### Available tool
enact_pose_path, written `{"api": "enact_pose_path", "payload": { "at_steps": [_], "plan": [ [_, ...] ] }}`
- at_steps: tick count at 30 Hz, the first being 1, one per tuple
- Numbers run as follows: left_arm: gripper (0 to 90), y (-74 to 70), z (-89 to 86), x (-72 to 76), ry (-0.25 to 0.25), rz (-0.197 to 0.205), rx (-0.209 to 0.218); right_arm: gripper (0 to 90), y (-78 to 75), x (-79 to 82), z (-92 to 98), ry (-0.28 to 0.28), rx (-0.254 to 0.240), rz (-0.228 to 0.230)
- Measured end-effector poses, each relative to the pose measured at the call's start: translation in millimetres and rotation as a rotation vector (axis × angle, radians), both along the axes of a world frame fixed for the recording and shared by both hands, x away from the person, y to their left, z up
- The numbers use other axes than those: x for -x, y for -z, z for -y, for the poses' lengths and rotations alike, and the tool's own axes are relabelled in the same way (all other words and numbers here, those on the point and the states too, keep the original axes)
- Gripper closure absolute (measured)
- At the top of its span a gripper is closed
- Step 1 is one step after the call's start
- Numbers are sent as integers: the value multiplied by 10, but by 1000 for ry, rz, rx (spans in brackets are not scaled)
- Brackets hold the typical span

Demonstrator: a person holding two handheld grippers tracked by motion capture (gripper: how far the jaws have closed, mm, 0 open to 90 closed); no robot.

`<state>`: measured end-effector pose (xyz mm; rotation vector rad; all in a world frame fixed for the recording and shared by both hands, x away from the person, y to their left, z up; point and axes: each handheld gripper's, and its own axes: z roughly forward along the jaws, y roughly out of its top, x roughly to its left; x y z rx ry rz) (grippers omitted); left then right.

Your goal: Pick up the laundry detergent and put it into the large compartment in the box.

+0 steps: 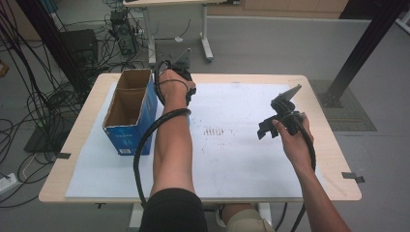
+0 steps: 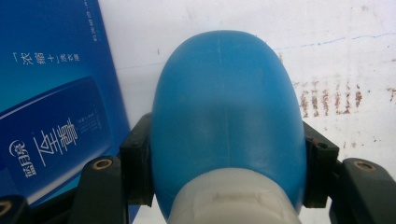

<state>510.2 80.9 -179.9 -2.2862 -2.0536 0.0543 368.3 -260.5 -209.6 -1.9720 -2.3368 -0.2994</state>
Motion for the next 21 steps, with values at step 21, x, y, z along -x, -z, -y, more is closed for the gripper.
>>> {"api": "enact_pose_path", "payload": {
  "at_steps": [21],
  "plan": [
    [376, -2, -6, -2, 2, -3, 2, 66, 6, -11, -3, -3, -2, -8]
  ]
}}
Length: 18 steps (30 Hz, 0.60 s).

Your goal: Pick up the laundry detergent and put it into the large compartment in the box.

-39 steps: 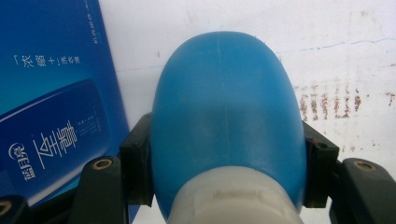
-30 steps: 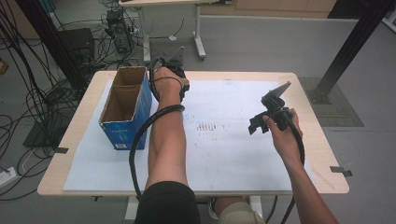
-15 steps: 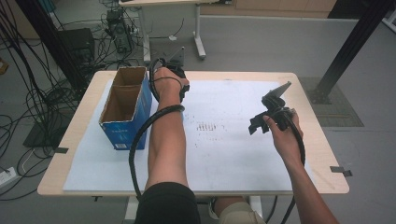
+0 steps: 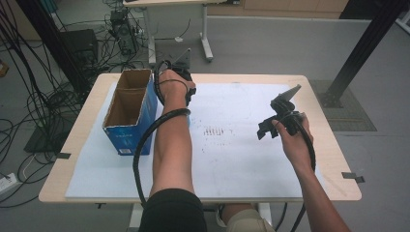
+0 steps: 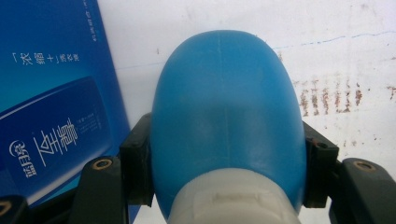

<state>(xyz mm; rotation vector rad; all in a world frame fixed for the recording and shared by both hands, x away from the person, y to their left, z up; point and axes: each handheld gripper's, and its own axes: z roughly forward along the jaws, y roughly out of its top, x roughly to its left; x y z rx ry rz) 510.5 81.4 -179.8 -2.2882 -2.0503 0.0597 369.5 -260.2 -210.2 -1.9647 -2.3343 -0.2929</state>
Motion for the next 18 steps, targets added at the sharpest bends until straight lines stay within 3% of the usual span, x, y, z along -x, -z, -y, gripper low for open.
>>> {"api": "enact_pose_path", "payload": {
  "at_steps": [12, 18],
  "plan": [
    [377, -3, 11, -5, 3, -5, -3, 65, -17, 9, 11, -4, 0, 6],
    [377, -16, -22, 0, -7, -4, 23, 65, -16, 3, 20, -5, -2, 5]
  ]
}}
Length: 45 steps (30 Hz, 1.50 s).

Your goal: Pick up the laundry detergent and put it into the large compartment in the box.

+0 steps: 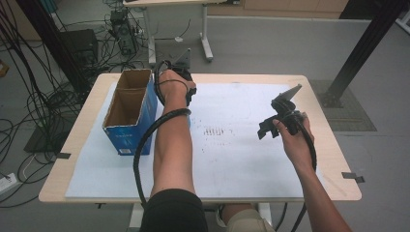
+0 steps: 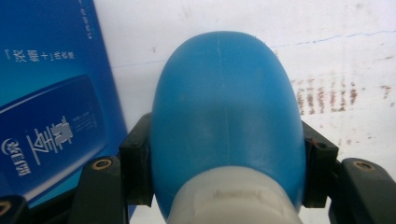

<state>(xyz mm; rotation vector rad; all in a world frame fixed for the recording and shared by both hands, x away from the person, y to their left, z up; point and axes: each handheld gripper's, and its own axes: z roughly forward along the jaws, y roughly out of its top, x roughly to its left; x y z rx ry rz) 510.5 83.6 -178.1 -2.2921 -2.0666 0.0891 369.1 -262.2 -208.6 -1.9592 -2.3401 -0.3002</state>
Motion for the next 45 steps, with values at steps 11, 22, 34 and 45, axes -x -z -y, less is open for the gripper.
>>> {"api": "enact_pose_path", "payload": {
  "at_steps": [11, 22, 34, 45],
  "plan": [
    [377, -402, 99, 47, 16, 30, -4, 65, -67, 32, 2, -4, 2, 11],
    [377, -909, 138, 103, 28, 60, -14, 66, -102, 56, -11, -20, 0, 15],
    [377, -1596, 99, 187, 38, 104, -19, 65, -159, 72, -62, -31, -1, 27],
    [377, -2286, -97, 315, 22, 161, 2, 65, -171, 68, -105, -35, -3, 23]
  ]
}}
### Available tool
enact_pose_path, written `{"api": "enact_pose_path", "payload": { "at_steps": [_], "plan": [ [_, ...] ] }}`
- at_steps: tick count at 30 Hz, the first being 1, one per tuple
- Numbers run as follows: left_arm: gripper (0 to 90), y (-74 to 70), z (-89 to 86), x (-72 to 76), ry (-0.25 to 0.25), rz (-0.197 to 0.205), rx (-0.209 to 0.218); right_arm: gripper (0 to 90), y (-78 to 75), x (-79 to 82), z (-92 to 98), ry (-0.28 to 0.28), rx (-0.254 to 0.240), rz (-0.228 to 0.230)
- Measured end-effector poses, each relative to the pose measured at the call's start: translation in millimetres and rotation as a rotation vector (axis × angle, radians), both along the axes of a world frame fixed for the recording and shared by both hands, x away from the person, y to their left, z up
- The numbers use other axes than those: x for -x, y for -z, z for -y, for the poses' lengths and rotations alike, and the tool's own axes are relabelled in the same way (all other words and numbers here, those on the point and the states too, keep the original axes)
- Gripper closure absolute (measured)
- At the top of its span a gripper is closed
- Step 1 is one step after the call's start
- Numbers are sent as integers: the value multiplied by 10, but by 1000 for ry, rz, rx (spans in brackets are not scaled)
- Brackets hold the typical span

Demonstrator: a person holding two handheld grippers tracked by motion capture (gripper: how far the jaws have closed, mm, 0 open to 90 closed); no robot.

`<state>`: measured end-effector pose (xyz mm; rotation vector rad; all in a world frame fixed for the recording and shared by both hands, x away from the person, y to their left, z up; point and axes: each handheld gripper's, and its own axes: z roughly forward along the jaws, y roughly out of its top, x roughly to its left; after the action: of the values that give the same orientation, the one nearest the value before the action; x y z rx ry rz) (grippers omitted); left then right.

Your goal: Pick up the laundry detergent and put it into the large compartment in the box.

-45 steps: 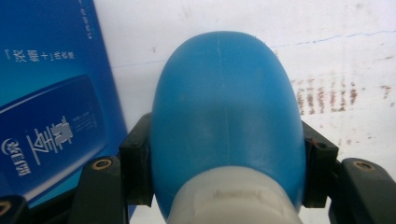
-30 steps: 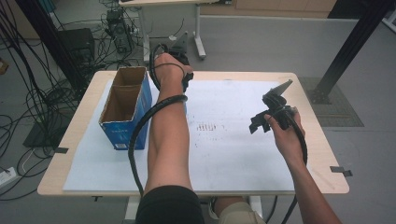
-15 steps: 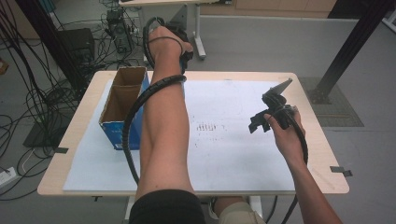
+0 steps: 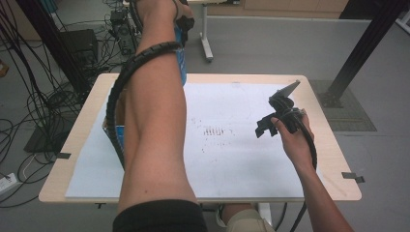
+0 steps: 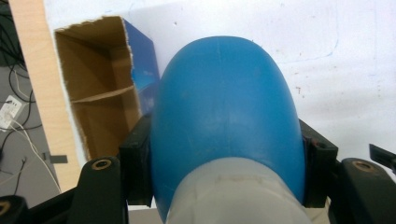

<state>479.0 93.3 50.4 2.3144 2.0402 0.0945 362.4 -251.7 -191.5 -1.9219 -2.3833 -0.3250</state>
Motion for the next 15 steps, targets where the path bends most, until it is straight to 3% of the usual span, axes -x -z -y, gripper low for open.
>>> {"api": "enact_pose_path", "payload": {
  "at_steps": [6, 15],
  "plan": [
    [377, -301, -194, 96, -23, 19, -2, 65, -26, 11, 6, -2, -1, 7],
    [377, -487, -504, 239, -71, 36, -17, 65, -29, 11, -22, -7, 1, 4]
  ]
}}
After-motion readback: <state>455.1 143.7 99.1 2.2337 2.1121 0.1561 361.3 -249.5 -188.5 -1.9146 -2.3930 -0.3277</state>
